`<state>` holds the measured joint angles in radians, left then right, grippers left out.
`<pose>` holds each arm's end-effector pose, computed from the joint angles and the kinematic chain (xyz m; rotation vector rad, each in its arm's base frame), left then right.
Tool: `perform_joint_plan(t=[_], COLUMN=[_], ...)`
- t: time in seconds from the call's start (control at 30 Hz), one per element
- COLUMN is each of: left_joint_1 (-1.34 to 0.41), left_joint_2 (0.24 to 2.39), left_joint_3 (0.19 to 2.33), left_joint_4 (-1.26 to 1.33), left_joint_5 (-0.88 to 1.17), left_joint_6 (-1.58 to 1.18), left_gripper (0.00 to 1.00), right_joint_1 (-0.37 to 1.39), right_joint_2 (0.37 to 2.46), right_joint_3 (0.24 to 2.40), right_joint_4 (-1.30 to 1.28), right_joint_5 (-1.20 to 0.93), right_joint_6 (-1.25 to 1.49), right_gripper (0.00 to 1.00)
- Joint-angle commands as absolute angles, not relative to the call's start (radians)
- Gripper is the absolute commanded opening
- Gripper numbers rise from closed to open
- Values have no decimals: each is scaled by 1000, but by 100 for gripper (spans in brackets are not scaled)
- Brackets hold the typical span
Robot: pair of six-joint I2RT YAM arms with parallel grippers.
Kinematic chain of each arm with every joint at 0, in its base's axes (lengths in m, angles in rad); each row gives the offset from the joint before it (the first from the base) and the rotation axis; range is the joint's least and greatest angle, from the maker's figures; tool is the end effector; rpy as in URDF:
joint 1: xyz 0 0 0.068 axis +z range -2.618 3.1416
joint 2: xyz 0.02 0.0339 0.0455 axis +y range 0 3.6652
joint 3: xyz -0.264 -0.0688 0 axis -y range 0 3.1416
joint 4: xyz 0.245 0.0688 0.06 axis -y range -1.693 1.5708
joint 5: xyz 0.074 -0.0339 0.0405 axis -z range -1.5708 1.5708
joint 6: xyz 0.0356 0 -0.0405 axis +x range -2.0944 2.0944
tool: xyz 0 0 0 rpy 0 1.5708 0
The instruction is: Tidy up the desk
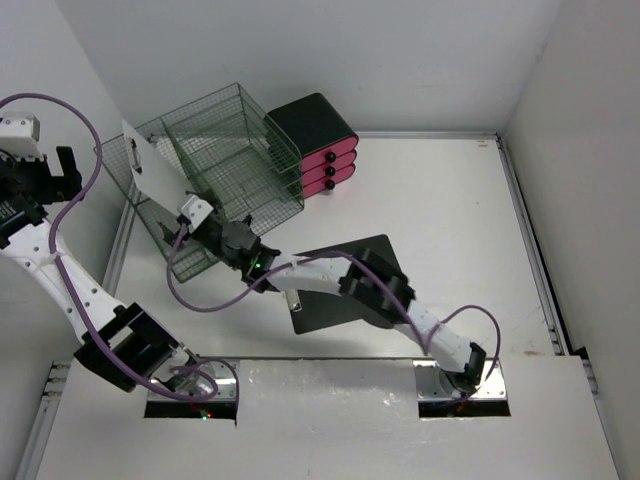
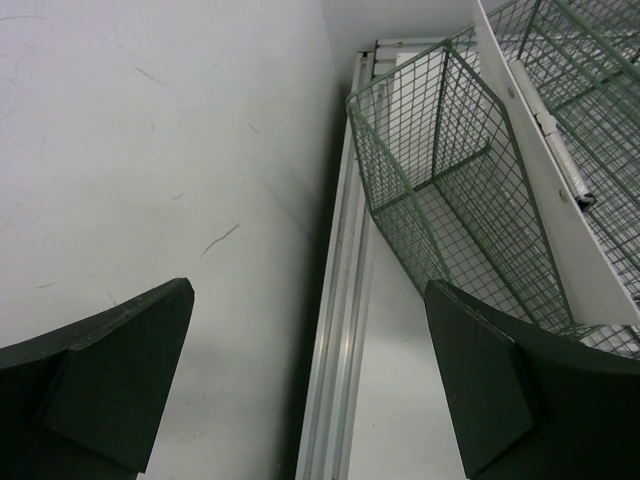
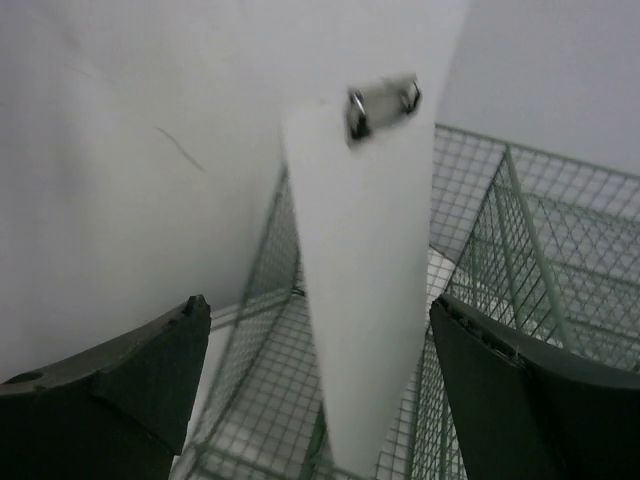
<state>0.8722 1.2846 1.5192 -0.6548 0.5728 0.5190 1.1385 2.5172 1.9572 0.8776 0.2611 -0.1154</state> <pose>0.1850 0.1903 0.4397 0.0234 1.9373 0.3606 0.2499 0.5197 0.2224 -0.5614 1.1696 0.7171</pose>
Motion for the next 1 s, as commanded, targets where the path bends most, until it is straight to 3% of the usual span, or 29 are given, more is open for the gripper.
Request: perform_joint_plan(t=[0.0,0.2,0.43,0.53,0.57,0.67,0.73,0.97], left_joint_1=[882,882,882,882,882,882,882,879], left_joint_2=[1255,1247,1229,1203,1184,1137,1105,1091], left_joint_3=[1540,1546,1540,1522,1505,1473,1457,1430], left_joint_4=[-634,-637,-672,-698,-706,-707,-707,-727], left_joint_5=[640,707,833,868,870,870,874,920], left_joint_6=[522,503,526,563,574,609,626,631], left_gripper=[100,99,100,100,100,99,100,100], right_joint_1=[1184,1184,1186,1186,1186,1186,1184,1140], right_joint_2=[2206,1892,1717,1689,1666,1632,1635,1738], right_joint_3=[1775,1405,1085,1002,952,879,874,1000], right_joint_4=[951,662,418,243,233,244,235,63], right_joint_5=[150,3,196,253,265,264,270,371], right_joint_6=[-109,-92,67,113,141,195,225,314], right_gripper=[89,91,93,67,52,28,23,26])
